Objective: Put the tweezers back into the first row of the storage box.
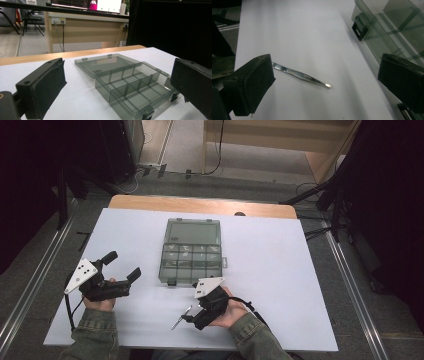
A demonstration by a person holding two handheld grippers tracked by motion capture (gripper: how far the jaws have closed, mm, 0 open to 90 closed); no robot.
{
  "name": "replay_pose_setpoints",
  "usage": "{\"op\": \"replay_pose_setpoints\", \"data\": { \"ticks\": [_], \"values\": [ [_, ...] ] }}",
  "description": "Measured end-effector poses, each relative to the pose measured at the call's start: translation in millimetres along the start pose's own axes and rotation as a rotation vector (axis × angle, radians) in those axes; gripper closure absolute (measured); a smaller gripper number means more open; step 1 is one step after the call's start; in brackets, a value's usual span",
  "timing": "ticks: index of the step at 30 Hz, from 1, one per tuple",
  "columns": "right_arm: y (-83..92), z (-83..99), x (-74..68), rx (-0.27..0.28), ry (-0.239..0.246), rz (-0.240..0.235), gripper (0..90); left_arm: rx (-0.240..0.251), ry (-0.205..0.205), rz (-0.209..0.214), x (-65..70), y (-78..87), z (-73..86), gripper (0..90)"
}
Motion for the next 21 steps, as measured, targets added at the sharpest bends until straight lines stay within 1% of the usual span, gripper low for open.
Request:
{"op": "replay_pose_setpoints", "data": {
  "ticks": [1, 3, 10, 11, 12, 13, 14, 16, 17, 21],
  "values": [
    [-4.1, 1.3, -1.9, -0.009, 0.007, -0.015, 1.6, -0.002, -0.001, -0.001, -0.2, 0.0, 0.4, 0.0],
    [-5.9, 2.1, -3.0, -0.015, 0.010, -0.021, 1.6, -0.005, -0.009, -0.003, -0.2, -0.4, 0.9, 0.0],
    [-15.7, 4.6, -9.2, -0.037, 0.016, -0.053, 2.7, -0.004, -0.011, -0.003, -0.1, -0.6, 0.9, 0.0],
    [-18.0, 5.3, -11.2, -0.042, 0.020, -0.065, 4.2, -0.004, -0.010, -0.003, -0.3, -0.5, 1.0, 0.0],
    [-18.0, 5.3, -11.2, -0.042, 0.020, -0.065, 4.2, -0.004, -0.010, -0.003, -0.4, -0.5, 1.0, 0.0],
    [-20.2, 7.2, -13.8, -0.053, 0.029, -0.082, 6.1, -0.005, -0.009, -0.003, -0.5, -0.5, 1.0, 0.0],
    [-20.2, 7.2, -13.8, -0.053, 0.029, -0.082, 6.1, -0.004, -0.008, -0.003, -0.5, -0.6, 1.1, 0.0],
    [-22.5, 9.6, -17.1, -0.070, 0.039, -0.099, 9.6, -0.008, -0.006, -0.002, -0.5, -0.8, 1.7, 0.0],
    [-25.3, 11.1, -19.1, -0.077, 0.056, -0.111, 11.8, -0.011, -0.007, 0.000, -0.4, -1.0, 2.1, 0.0],
    [-27.2, 12.3, -20.8, -0.084, 0.066, -0.119, 14.2, -0.008, -0.006, 0.000, -0.3, -0.9, 1.7, 0.0]
  ]
}}
Point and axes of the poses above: each handheld gripper's, and its own axes: y roughly backward along the jaws, z roughly out of its underside, x roughly to its right, the point moved 10 cm from there along -y, roughly forward along the jaws, and after that the axes turned 12 degrees about x, right-handed, at the moved point
